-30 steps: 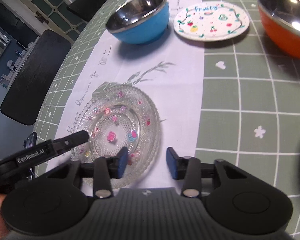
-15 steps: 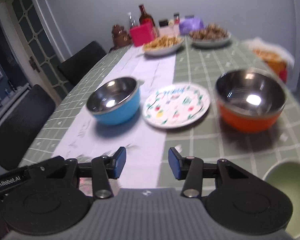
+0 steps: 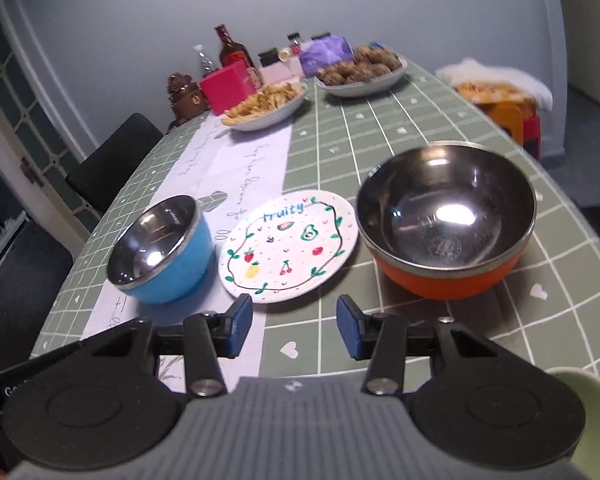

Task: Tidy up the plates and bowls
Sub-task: 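Reach the right tool to the white 'Fruity' plate and grip its rim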

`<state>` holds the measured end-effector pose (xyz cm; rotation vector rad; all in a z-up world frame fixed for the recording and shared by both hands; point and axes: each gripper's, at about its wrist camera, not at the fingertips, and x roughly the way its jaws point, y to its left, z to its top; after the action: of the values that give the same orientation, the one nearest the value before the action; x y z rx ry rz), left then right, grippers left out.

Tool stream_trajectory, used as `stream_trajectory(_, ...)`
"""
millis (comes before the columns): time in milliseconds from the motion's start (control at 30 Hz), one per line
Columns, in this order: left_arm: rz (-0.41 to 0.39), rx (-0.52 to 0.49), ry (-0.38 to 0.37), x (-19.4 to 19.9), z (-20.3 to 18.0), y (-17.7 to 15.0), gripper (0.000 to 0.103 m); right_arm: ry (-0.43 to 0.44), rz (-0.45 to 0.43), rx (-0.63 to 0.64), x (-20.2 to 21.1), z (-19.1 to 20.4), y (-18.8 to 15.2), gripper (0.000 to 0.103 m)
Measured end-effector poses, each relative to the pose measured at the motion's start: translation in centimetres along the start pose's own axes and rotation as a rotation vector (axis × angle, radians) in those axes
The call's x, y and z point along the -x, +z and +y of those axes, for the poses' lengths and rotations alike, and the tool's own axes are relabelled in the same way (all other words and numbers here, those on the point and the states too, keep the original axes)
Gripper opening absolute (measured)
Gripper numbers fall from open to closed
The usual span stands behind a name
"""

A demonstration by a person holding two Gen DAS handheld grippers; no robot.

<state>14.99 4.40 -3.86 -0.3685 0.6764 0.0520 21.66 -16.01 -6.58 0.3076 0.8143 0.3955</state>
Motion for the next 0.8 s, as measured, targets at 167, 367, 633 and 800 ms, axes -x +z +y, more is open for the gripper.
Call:
stream_trajectory(167, 0.019, 0.054, -0.031, -1.3, 0.7, 0.5, 0.045, 0.002, 0.026, -0.138, -2.1, -1.0, 0.6, 0.035)
stream_trajectory(367, 0.039, 0.153, -0.054, -2.2, 2.2, 0.9, 0.045, 0.006, 0.026, -0.248, -4.6, -0.7, 0.4, 0.027)
stream_trajectory(633, 0.068, 0.18, -0.064, -2.4, 2.9, 0.8, 0.045, -0.03, 0.04, -0.354, -7.0, -1.4, 0.5, 0.022)
stream_trajectory(800, 0.076, 0.17, -0.071, -2.6, 2.6, 0.8, 0.045, -0.029, 0.035, -0.387, -7.3, -2.0, 0.4, 0.014)
